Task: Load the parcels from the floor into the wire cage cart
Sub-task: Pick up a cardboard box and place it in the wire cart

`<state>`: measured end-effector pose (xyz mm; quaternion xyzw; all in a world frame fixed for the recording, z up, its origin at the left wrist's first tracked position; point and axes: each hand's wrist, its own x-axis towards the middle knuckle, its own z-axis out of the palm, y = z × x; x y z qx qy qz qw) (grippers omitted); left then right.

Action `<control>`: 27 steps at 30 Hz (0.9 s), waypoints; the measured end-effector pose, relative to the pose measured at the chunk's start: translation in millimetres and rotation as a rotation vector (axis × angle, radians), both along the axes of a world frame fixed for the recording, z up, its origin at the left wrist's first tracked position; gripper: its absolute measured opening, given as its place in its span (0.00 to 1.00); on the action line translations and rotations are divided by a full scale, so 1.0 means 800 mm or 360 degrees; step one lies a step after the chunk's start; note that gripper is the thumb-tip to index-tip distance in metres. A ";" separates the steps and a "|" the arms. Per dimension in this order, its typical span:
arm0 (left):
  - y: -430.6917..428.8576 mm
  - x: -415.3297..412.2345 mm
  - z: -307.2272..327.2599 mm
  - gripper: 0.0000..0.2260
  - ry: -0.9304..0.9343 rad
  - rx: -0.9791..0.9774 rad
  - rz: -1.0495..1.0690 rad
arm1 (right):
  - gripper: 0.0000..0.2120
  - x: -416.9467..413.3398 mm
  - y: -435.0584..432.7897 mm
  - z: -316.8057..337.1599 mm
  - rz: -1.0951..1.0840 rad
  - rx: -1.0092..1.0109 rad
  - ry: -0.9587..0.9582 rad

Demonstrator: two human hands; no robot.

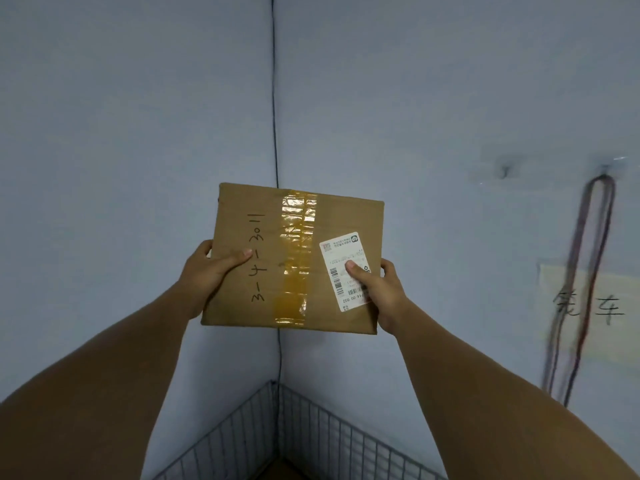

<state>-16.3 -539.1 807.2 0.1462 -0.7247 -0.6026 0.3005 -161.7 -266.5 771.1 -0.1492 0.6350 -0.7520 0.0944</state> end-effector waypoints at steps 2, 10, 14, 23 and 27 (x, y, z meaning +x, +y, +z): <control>-0.043 -0.012 -0.032 0.34 -0.0122 -0.0011 0.0044 | 0.34 -0.024 -0.044 -0.040 0.0095 0.0150 -0.0090; -0.165 -0.088 -0.233 0.37 -0.0716 -0.0084 0.0046 | 0.25 -0.108 -0.148 -0.269 0.0572 0.0777 -0.0608; -0.194 -0.124 -0.361 0.33 -0.1035 0.0000 -0.0055 | 0.20 -0.122 -0.171 -0.396 0.0581 0.0854 -0.0922; -0.253 -0.178 -0.739 0.40 -0.1775 0.0105 -0.0400 | 0.22 -0.061 -0.201 -0.756 0.0294 0.0945 -0.1719; -0.269 -0.190 -0.886 0.28 -0.1913 0.0135 -0.0536 | 0.23 -0.016 -0.228 -0.886 0.0137 0.0923 -0.1969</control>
